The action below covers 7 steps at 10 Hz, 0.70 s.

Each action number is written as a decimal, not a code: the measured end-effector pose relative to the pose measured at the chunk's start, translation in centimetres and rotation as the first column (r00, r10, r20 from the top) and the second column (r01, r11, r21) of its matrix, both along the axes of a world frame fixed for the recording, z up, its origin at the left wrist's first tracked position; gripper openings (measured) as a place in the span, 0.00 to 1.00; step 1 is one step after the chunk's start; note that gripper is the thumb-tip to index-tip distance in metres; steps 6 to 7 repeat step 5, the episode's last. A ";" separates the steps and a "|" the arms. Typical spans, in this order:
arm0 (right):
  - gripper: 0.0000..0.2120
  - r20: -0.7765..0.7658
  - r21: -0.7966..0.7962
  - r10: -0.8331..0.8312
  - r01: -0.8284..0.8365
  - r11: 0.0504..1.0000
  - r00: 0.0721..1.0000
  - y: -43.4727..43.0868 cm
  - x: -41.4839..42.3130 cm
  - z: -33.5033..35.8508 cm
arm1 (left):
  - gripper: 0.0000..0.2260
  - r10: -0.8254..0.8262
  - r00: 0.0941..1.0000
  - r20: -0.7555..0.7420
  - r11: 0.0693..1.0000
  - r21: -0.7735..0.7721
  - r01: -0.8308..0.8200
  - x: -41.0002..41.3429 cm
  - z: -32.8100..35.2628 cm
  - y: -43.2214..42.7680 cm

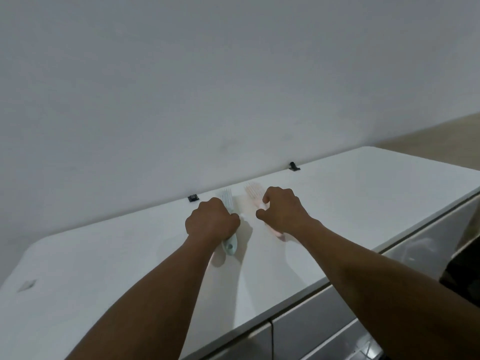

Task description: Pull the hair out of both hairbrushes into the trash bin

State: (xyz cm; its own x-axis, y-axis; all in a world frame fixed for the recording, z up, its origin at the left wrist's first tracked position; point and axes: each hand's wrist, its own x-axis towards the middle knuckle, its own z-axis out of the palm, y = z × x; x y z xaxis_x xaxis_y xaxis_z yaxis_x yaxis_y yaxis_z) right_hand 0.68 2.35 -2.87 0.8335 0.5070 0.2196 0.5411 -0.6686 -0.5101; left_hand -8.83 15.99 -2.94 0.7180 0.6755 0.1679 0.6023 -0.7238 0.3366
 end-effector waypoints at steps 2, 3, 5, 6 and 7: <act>0.17 0.005 -0.015 0.085 -0.085 0.996 0.996 3.1 -2.9 -1.1 | 0.11 0.084 0.996 -0.015 0.996 -0.021 -0.084 -3.0 -1.0 1.7; 0.16 -0.007 -0.043 0.092 -0.092 0.995 0.996 3.4 -3.8 -1.6 | 0.12 0.085 0.996 -0.011 0.996 -0.028 -0.085 -3.2 -1.3 1.7; 0.21 -0.042 -0.058 0.102 -0.105 0.993 0.994 2.9 -2.9 -0.5 | 0.21 0.093 0.995 -0.021 0.995 -0.019 -0.094 -2.6 -0.5 1.6; 0.21 -0.042 -0.058 0.102 -0.105 0.993 0.994 2.9 -2.9 -0.5 | 0.21 0.093 0.995 -0.021 0.995 -0.019 -0.094 -2.6 -0.5 1.6; 0.21 -0.042 -0.058 0.102 -0.105 0.993 0.994 2.9 -2.9 -0.5 | 0.21 0.093 0.995 -0.021 0.995 -0.019 -0.094 -2.6 -0.5 1.6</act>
